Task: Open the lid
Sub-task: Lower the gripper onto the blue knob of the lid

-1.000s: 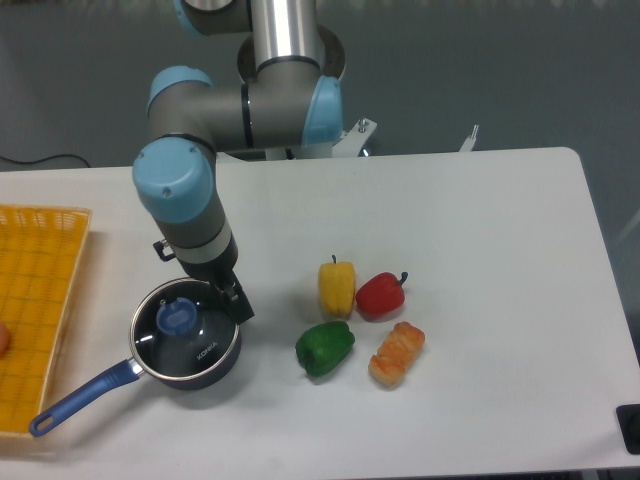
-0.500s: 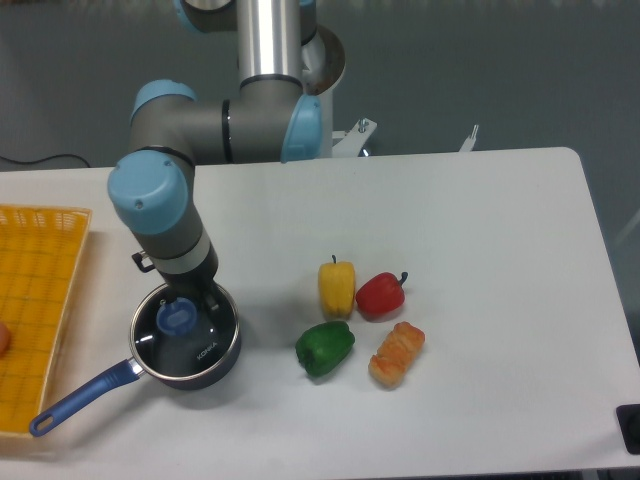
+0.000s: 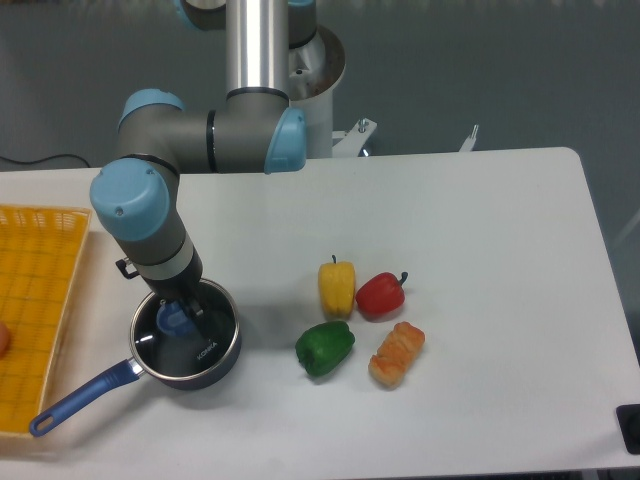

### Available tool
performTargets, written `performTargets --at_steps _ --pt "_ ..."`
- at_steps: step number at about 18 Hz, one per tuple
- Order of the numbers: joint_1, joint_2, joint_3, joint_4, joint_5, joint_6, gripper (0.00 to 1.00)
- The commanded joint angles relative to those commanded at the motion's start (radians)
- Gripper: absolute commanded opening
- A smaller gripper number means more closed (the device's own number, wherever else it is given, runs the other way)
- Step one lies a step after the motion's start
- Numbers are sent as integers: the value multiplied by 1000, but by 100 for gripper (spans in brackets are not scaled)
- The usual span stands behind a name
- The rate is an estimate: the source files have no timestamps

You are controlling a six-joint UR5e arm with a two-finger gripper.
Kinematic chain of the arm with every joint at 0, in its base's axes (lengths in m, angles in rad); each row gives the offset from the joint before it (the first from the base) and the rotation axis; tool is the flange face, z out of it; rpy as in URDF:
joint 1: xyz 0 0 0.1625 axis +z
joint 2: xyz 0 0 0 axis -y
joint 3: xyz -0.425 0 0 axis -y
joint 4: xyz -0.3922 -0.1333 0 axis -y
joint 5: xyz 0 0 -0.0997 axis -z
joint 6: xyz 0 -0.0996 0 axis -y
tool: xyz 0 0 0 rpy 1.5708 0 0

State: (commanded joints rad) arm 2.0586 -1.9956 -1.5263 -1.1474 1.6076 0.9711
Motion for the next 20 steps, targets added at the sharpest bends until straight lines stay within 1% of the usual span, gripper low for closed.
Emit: performTargets --at_steps 2,20 --pt "-12 -6 2 12 2 -9 100" --pt "-26 -37 3 20 5 -35 100"
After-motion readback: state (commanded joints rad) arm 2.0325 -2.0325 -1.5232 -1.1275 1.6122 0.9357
